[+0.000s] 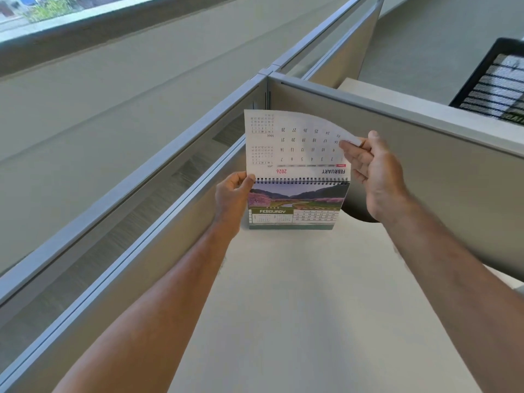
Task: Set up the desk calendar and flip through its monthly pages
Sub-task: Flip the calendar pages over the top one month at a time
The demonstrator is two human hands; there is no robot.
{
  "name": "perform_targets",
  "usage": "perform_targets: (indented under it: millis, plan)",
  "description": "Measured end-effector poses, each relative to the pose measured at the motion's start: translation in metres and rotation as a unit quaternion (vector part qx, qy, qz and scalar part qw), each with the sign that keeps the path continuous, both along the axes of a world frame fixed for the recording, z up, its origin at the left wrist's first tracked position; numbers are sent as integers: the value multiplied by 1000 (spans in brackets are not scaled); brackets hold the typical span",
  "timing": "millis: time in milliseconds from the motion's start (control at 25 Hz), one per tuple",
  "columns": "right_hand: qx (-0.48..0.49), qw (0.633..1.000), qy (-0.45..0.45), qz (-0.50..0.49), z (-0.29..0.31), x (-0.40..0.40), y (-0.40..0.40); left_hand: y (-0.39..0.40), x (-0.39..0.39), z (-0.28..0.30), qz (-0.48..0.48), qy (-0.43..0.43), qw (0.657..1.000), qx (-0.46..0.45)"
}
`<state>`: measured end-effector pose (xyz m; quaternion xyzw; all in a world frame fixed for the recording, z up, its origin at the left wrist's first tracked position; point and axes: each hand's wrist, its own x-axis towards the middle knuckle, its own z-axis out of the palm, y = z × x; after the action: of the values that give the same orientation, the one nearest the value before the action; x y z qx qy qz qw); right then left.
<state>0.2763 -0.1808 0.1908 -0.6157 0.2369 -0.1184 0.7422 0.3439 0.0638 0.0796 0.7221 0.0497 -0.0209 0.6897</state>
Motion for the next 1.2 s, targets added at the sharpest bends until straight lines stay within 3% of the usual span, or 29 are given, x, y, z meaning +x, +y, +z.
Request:
perform_targets:
  millis: [280,440,680,1000,1200]
  plan:
    - [-23,999,13,22,-17,0,-2,-11,2,5,42,43,998,25]
    - [-32,999,12,38,-26,-2,-6,-16,3,13,61,88,994,-17]
    - [-88,987,65,-118,-93,-31,-1,-18,-2,17,67,50,996,-38]
    - [-85,979,183,-3,-154,-48,14,-17,-3,7,63,48,996,-30]
    - [-135,978,157,-22,-160,-49,16,-17,-3,5,63,41,997,-28]
